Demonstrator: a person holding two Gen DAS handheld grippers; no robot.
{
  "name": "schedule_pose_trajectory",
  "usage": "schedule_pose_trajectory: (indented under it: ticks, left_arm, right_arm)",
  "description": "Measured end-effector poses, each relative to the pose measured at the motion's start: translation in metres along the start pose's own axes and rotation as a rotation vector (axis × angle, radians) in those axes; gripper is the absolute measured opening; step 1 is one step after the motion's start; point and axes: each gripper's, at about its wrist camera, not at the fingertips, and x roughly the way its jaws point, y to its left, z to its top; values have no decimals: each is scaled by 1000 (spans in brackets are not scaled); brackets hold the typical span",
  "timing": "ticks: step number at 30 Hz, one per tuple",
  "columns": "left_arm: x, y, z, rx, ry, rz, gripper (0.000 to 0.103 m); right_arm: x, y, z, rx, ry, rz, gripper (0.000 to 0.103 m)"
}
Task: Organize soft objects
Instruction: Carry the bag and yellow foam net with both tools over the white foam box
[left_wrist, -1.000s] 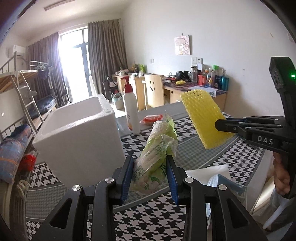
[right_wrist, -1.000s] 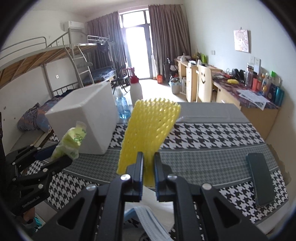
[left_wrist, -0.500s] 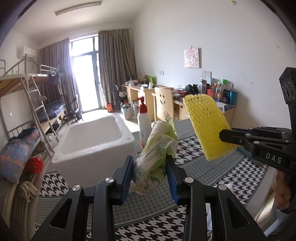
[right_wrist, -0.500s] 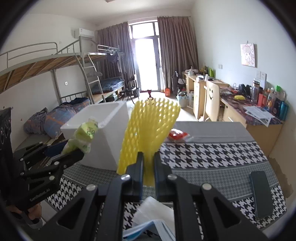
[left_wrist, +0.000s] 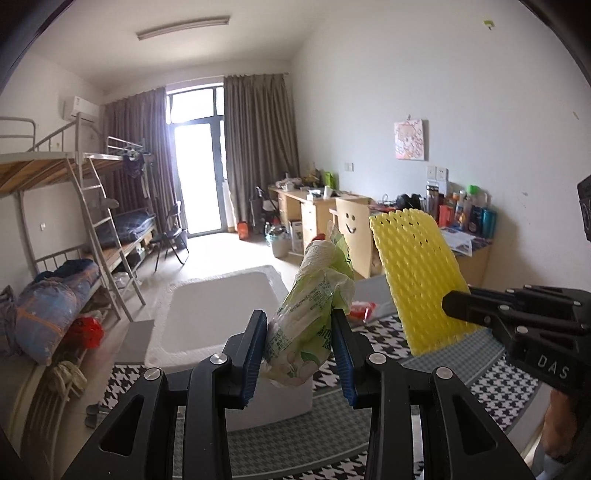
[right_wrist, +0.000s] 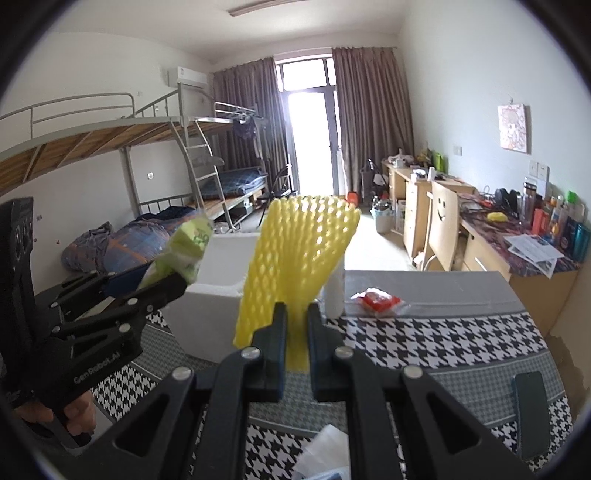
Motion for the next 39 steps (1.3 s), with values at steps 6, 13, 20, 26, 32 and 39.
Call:
schedule_pose_trajectory:
  ticks: [6, 13, 20, 26, 32, 39]
  left_arm:
    - [8, 9, 5, -32, -4, 46, 37]
    - [17, 21, 11, -62, -6, 116, 37]
    - [22, 31, 16, -87, -2, 154, 37]
    - [27, 40, 17, -106, 5, 178, 37]
    - [35, 48, 20, -121, 19, 199, 37]
    - [41, 51, 24, -137, 29, 211, 37]
  right_arm:
    - [9, 4, 9, 5, -4, 14, 13]
    - [21, 14, 18, -10, 15, 36, 13]
    - [32, 21, 26, -26, 34, 76, 13]
    - [45, 32, 35, -71, 43, 79, 13]
    - [56, 38, 44, -96, 47, 107, 13]
    - [68, 44, 51, -99, 61, 102, 13]
